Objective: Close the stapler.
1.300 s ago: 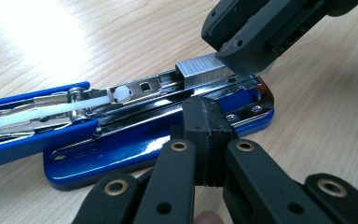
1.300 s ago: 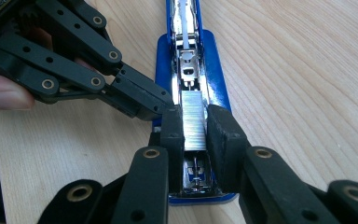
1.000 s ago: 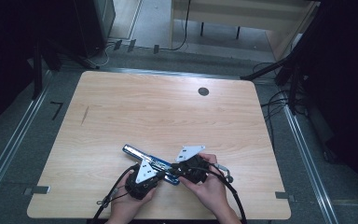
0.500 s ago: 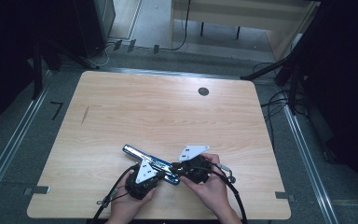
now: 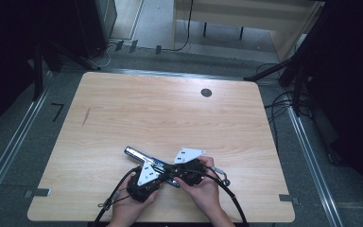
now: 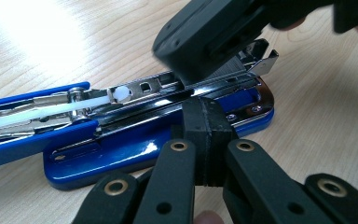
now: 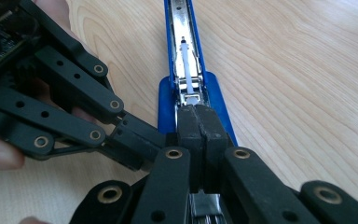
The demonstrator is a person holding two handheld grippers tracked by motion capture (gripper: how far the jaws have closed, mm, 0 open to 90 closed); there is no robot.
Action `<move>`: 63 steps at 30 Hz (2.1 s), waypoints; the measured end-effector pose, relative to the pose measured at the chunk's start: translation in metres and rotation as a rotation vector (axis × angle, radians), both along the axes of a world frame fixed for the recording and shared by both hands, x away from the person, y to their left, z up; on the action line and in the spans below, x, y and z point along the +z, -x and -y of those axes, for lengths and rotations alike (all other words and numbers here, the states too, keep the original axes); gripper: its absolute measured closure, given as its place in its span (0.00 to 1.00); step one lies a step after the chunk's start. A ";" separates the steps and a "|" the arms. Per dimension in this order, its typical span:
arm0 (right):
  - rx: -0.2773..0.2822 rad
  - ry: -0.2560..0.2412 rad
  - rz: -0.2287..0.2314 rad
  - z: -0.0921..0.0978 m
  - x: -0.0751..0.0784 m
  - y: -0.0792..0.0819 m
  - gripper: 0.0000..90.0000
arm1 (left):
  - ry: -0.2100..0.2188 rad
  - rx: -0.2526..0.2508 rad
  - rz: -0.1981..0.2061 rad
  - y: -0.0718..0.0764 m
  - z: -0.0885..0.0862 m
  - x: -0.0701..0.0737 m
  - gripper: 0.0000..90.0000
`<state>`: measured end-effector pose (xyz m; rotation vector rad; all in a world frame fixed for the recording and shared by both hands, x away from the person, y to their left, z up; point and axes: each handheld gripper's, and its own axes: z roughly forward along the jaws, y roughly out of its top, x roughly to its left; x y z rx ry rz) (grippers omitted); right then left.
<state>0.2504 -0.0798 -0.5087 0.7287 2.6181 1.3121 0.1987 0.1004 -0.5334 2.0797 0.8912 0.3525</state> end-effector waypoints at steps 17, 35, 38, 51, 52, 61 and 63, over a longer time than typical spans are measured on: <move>-0.004 0.034 0.013 0.004 -0.002 0.002 1.00 | 0.001 -0.001 -0.007 -0.001 -0.001 0.000 1.00; -0.028 -0.016 0.019 0.017 0.009 0.006 1.00 | 0.049 0.045 -0.034 -0.006 -0.032 0.010 1.00; -0.030 -0.023 0.017 0.017 0.011 0.005 1.00 | 0.050 0.070 -0.044 -0.009 -0.044 0.010 1.00; -0.016 -0.044 0.005 -0.009 0.016 -0.005 1.00 | 0.000 0.155 -0.077 -0.018 -0.068 0.004 1.00; -0.017 -0.042 0.000 -0.012 0.016 -0.006 1.00 | 0.000 0.159 -0.078 -0.019 -0.069 0.003 1.00; 0.004 -0.037 -0.009 -0.037 0.016 -0.019 1.00 | 0.016 0.209 -0.083 -0.025 -0.073 0.002 1.00; 0.007 -0.028 -0.013 -0.043 0.014 -0.022 1.00 | 0.016 0.219 -0.086 -0.026 -0.074 0.002 1.00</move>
